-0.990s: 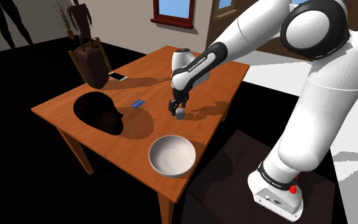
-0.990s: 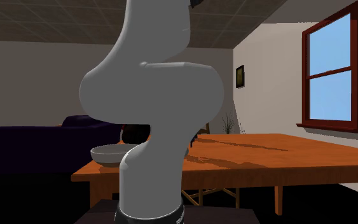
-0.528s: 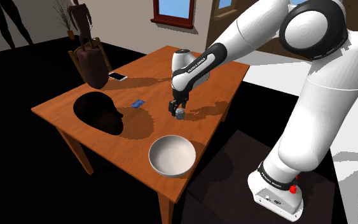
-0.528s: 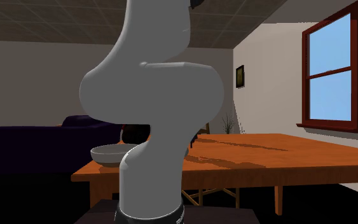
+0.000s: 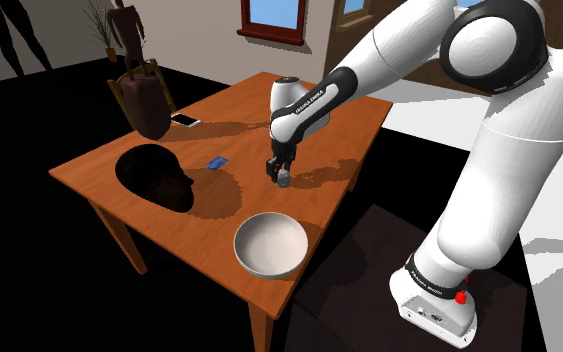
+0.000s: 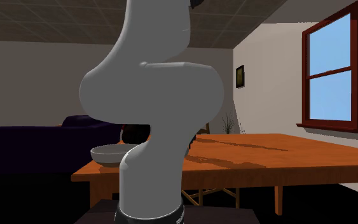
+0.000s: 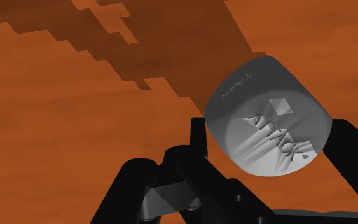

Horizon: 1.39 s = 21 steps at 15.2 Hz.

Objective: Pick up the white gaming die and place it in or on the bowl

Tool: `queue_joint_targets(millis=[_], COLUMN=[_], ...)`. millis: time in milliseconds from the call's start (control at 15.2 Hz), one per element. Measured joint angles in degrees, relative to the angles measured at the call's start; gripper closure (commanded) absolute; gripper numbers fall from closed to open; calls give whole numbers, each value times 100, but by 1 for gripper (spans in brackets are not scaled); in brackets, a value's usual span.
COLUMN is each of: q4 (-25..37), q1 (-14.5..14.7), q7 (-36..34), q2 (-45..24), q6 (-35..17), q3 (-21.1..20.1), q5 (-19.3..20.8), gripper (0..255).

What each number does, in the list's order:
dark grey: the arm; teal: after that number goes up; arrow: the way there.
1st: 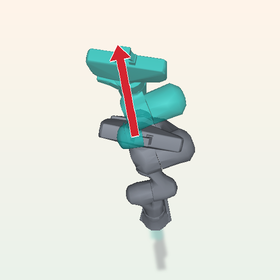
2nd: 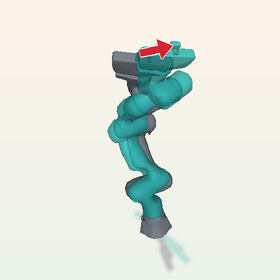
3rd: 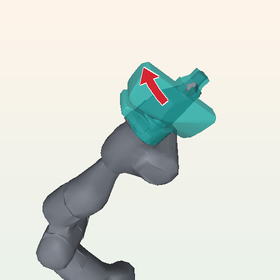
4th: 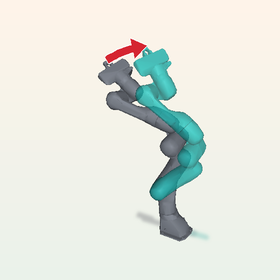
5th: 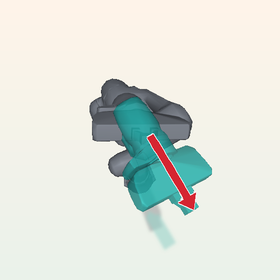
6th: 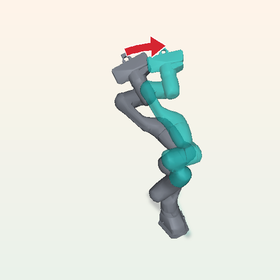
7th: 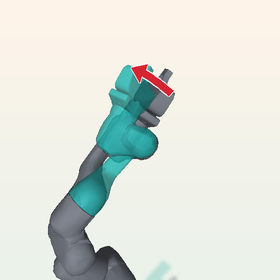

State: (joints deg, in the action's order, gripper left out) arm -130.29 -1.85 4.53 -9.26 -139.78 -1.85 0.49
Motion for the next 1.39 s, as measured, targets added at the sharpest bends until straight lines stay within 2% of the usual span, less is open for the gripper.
queue_joint_targets(millis=[330, 1386], q4=[13, 439], q1=[-1, -7], q7=[13, 45], q2=[116, 862], q6=[148, 1321], q3=[-5, -6], q5=[-10, -48], gripper=[255, 255])
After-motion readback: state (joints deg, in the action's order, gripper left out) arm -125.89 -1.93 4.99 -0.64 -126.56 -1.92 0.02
